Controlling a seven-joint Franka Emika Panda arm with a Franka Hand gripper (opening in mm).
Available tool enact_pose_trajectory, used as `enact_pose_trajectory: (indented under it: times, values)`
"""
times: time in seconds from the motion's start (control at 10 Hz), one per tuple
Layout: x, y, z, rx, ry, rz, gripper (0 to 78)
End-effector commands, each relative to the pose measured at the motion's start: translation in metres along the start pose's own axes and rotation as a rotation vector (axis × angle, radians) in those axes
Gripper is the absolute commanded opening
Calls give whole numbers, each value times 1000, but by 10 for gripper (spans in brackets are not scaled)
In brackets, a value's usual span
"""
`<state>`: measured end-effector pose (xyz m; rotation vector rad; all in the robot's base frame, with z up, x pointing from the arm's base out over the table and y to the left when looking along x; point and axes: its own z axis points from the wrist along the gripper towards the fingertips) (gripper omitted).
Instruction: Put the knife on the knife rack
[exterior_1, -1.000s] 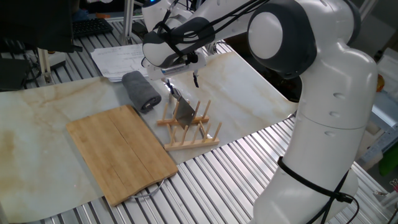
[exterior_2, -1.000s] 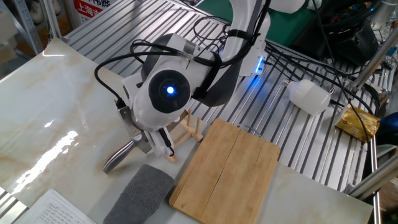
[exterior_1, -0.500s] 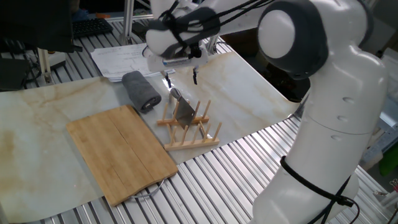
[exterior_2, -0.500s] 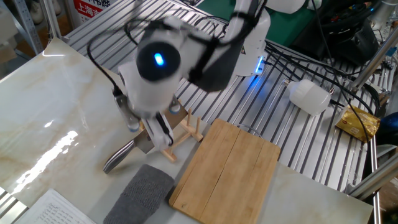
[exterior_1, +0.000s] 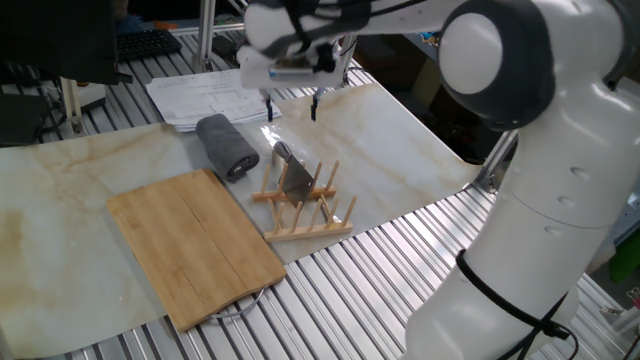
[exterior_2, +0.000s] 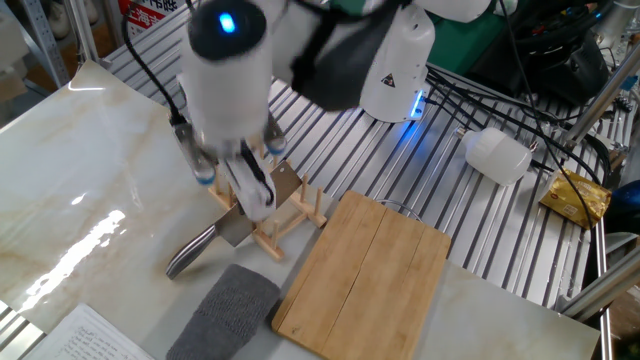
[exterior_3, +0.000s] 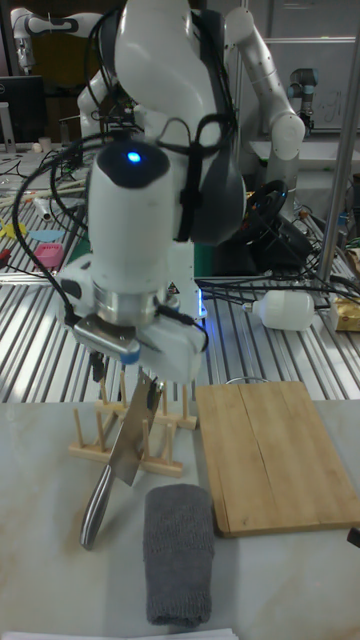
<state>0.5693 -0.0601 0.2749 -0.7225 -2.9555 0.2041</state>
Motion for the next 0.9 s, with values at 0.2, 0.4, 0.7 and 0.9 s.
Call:
enact_pose_trajectory:
  times: [0.2,0.4,0.7,0.9]
  values:
    - [-3,-24,-78,-142,17,-110,774]
    - [-2,-27,-81,-149,16,-170,774]
    - [-2,-33,-87,-148,13,-198,774]
    - [-4,-33,-89,-147,13,-199,774]
